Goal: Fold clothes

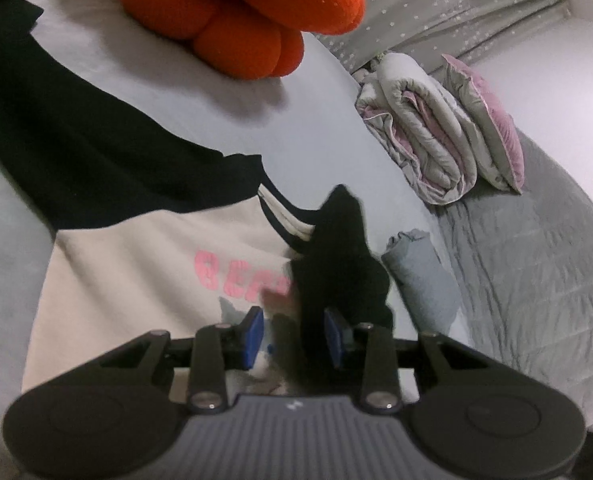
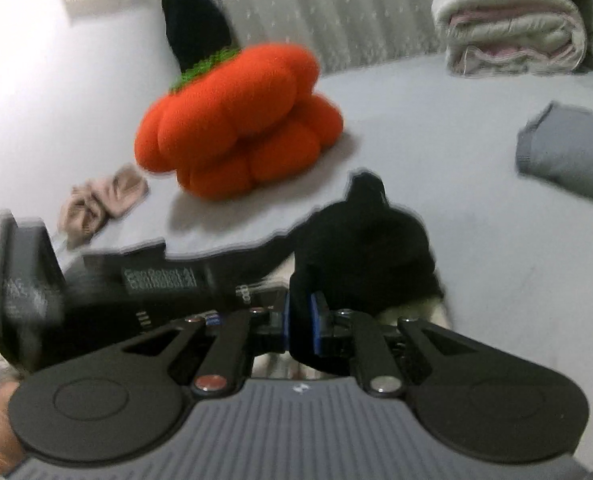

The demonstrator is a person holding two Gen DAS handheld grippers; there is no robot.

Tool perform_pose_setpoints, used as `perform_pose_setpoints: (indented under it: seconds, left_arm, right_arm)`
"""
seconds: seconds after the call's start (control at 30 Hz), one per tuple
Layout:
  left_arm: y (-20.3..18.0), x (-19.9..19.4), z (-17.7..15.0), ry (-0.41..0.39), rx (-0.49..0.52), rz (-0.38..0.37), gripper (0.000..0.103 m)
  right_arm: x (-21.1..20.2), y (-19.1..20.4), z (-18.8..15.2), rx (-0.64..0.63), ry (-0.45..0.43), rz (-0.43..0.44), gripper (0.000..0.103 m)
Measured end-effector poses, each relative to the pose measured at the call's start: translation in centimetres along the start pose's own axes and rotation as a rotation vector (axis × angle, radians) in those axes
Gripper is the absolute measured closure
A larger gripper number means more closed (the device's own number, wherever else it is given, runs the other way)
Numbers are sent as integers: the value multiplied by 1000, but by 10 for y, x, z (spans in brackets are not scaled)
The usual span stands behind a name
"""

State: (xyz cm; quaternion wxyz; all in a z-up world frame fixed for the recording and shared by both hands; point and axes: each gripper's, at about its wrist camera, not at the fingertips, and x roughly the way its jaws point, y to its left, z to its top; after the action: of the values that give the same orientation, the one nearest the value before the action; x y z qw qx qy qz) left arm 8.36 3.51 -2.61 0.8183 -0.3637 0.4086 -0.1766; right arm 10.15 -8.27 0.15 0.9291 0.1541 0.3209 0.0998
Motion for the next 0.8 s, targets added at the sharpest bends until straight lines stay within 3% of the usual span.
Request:
perform_pose_setpoints:
  seconds: [0.17, 0.33, 0.43, 0.5, 0.53, 0.63, 0.8]
  left_arm:
    - [0, 10, -3, 56, -27, -97, 70]
    - [-1, 26, -11, 120, 7, -21, 71]
    - [2, 27, -10, 121, -7, -20, 71]
    - [5, 27, -9, 121, -16, -10, 71]
    - [7, 27, -9, 121, -22, -4, 71]
    - [10, 27, -9, 124, -28, 17, 70]
    - [10, 24, -8, 133, -13, 20, 70]
  right_arm:
    - [20, -5, -21, 25, 82, -8, 90]
    - [7, -5, -17, 44, 78, 16, 83]
    - [-6, -13, -10, 78, 70, 23, 81]
    - [-16, -21, -6, 113, 45, 23, 62]
    - [-21, -25, -3, 128, 26, 17, 59]
    - [-29, -42, 6, 191, -10, 2, 58]
    - [-17, -81, 20, 427, -18, 29, 58]
